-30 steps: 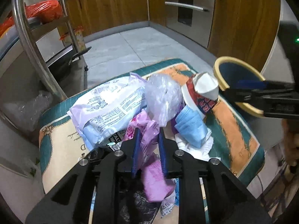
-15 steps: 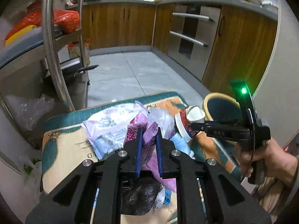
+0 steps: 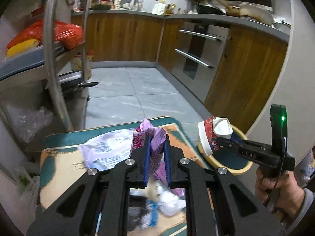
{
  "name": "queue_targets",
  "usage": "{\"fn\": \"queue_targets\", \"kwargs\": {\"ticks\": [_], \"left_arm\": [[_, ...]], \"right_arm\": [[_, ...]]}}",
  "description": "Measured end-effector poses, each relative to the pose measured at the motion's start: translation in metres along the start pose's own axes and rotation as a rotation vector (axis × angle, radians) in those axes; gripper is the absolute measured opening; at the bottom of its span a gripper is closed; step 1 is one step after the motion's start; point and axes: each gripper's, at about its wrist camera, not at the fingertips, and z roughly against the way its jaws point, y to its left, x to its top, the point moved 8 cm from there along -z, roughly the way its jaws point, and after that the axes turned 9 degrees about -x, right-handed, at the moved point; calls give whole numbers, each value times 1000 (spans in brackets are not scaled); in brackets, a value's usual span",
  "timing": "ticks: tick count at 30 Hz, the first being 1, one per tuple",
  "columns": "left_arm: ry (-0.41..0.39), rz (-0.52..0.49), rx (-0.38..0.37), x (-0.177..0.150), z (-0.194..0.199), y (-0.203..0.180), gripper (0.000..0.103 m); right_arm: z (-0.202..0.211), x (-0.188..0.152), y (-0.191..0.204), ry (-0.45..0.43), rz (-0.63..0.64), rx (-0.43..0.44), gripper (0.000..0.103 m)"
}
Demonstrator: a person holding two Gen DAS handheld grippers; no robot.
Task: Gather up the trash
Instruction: 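Carry both items over the bin and open both tools to drop them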
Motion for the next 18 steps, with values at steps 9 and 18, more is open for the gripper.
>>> {"fn": "queue_targets", "kwargs": {"ticks": [9,18], "left_arm": [[14,-46,-66,8,-24,-58,12],[26,-10,-149,19,-36,-90,12]], "right_arm": [[31,-23,-61,-17,-47,-104,25],[39,-20,-80,-42,-93,-118,25]]}}
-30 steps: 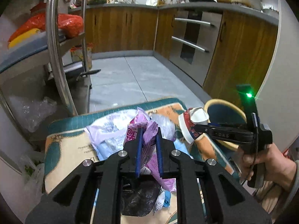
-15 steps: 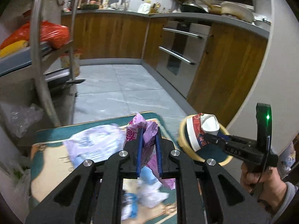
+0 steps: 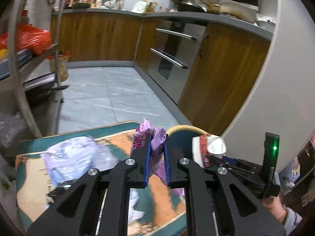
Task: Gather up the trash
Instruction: 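Carry both items over the bin and open both tools to drop them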
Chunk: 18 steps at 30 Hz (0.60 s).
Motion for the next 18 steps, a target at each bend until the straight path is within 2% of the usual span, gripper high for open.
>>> {"fn": "queue_targets", "kwargs": {"ticks": [4,8,11,18], "left_arm": [[52,-46,-39,-10,-36,-30,12],[103,-50,-120,-24,-80,-52,12],[131,-60,-153,-32,-112,-60,12],[170,-54,-168,-44,-165,-57,12]], "right_arm": [[-2,-3,-13,16,-5,-46,25],[-9,-8,-29,46,-22,-89,25],[-17,-14,-38,77,-39,-104,26],[-34,-26,-54,132,-62,-133,26]]}}
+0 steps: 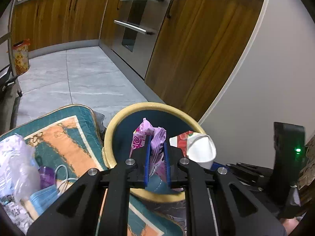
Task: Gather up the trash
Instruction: 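Carry both items over the bin and open both tools to drop them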
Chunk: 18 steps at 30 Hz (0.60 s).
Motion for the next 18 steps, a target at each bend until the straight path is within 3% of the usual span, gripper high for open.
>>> {"fn": "queue_targets", "kwargs": {"ticks": [9,12,15,18], "left_arm": [[87,-6,31,-24,-33,11,17],[92,-23,38,-29,-29,7,21],[82,-28,45,-30,-23,5,33],[65,-46,56,-29,-14,2,45]], "right_arm": [[-32,-8,-7,82,-21,-20,27],[-31,-5,-4,79,-17,-26,36],[-27,-1,-1,57,-2,-33,47],[-23,2,1,40,6,-38,51]]}}
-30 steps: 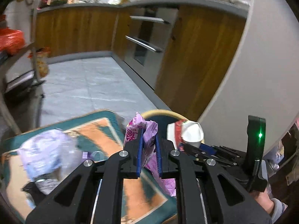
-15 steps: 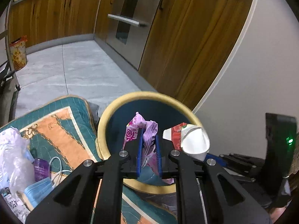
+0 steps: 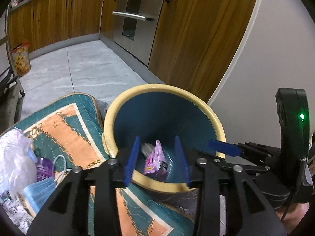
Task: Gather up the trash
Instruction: 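Carry both items over the bin and open both tools to drop them, then grasp the black plastic bag with the left tool while the right tool grasps a blue mask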
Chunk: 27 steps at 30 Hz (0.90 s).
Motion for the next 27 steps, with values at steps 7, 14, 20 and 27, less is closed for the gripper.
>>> {"fn": "queue_targets", "kwargs": {"ticks": [7,14,20,27], "left_arm": [[-53,19,21,1,33,9,60],[-77,37,50,-9,69,22,62],[-114,32,110,-24,116,36,67],[-148,56,241,-47,183,72,68]], "right_arm": [[6,1,-4,-21,-19,-4,51],[16,2,4,-54,-6,18,55],[22,1,15,-65,22,44,61],[29,6,44,-72,40,97,61]]}}
